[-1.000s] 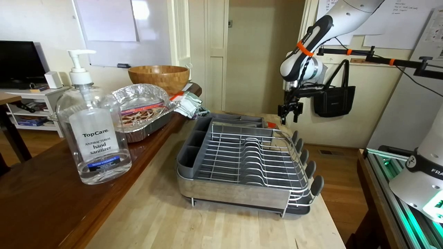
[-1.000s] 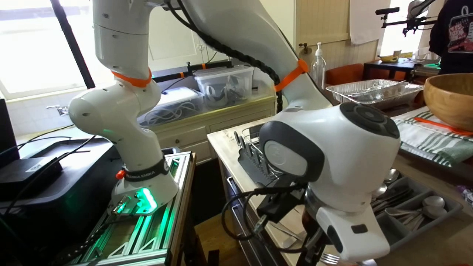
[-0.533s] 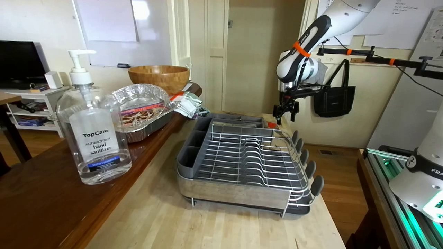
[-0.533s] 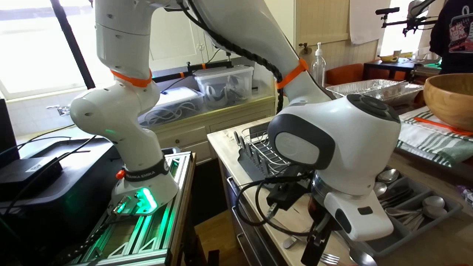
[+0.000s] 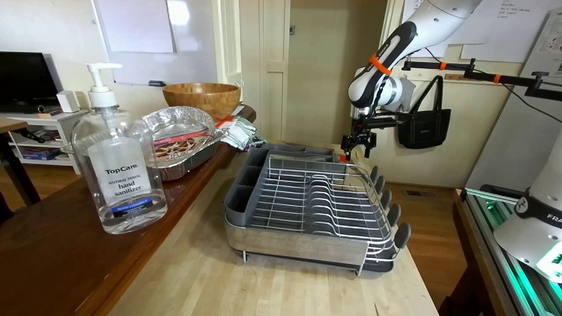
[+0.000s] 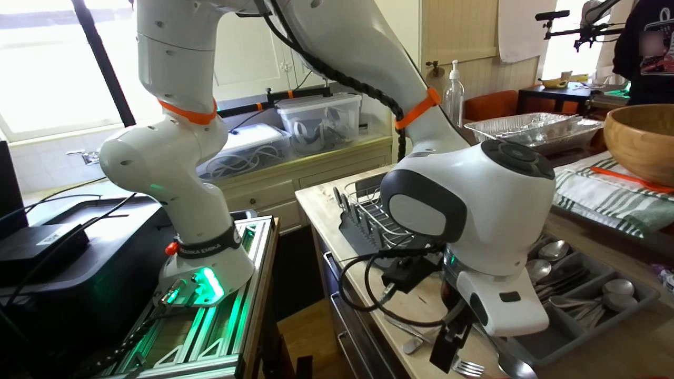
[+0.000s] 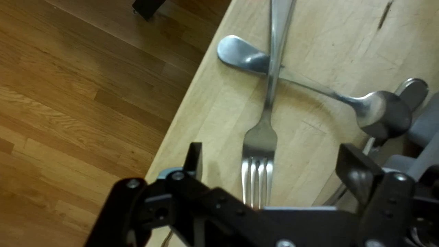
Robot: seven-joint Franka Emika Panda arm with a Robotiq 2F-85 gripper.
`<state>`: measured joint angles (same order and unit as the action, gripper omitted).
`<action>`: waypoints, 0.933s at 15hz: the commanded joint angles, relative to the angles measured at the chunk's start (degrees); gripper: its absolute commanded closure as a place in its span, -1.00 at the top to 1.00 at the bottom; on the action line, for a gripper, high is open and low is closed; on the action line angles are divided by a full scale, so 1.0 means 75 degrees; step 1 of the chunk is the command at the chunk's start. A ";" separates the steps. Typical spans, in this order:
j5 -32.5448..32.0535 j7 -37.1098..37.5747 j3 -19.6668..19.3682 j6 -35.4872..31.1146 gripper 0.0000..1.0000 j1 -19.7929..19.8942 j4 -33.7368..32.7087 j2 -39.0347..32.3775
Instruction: Place the fork and one spoon in the cutlery rack
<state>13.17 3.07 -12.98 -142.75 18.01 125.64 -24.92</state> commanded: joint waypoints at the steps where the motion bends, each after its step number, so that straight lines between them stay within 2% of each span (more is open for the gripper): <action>1: 0.0425 0.0457 0.0147 -0.0783 1.00 -0.0070 0.0484 0.0025; 4: 0.0588 0.0662 0.0217 -0.1174 1.00 -0.0104 0.0873 0.0108; 7: 0.0925 0.0668 0.0328 -0.1569 0.91 0.0008 0.1220 0.0234; 9: 0.1102 0.0634 0.0368 -0.1700 0.67 0.0061 0.1305 0.0231; 10: 0.1165 0.0622 0.0390 -0.1716 0.38 0.0084 0.1296 0.0206; 14: 0.1210 0.0630 0.0377 -0.1649 -0.24 0.0068 0.1218 0.0137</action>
<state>20.90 7.68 -10.85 -153.99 18.02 133.88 -24.46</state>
